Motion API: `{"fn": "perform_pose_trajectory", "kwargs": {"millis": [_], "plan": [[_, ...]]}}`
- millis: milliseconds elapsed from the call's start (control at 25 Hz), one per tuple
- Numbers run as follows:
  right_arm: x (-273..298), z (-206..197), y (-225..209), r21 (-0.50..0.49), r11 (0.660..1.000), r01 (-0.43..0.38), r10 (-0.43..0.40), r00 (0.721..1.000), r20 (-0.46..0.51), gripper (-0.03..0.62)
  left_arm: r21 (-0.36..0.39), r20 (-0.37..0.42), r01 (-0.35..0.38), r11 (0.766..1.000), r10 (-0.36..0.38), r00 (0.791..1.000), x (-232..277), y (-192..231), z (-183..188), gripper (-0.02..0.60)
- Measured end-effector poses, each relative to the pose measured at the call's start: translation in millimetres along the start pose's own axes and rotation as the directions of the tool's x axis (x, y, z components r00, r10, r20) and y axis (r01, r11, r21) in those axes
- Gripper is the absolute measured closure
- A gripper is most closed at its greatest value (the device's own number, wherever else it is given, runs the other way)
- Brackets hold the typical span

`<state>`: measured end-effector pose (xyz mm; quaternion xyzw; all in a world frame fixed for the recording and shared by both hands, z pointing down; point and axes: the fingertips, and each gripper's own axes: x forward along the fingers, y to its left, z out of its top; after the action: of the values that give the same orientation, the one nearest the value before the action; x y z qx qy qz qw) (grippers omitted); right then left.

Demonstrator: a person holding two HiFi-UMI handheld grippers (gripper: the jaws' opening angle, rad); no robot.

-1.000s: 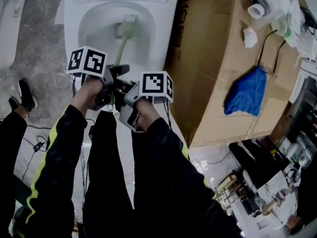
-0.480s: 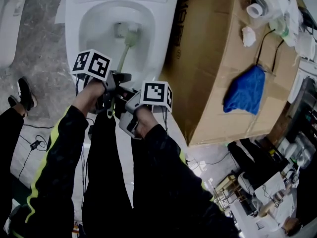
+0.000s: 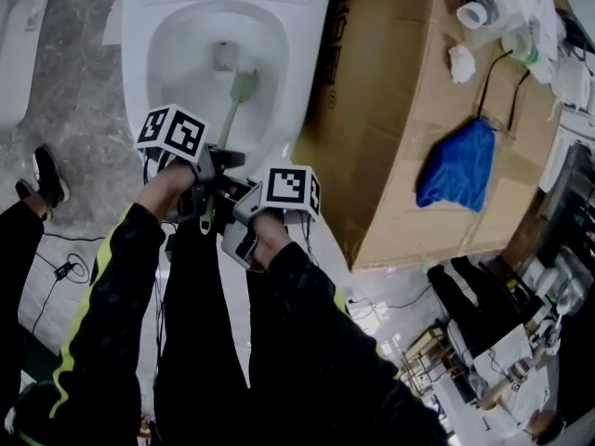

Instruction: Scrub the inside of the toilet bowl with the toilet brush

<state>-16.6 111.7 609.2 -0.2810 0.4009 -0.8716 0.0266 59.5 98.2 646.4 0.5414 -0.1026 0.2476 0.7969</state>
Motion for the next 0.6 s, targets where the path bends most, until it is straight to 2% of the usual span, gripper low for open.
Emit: {"fn": "perform_pose_trajectory", "kwargs": {"millis": [600], "plan": [[-1,-38,-13,0.081,0.997,0.007,-0.003,0.999,-0.052,0.537,-0.103,-0.013,-0.003,0.995,0.002,1.000,-7,14,-38,0.571]]}}
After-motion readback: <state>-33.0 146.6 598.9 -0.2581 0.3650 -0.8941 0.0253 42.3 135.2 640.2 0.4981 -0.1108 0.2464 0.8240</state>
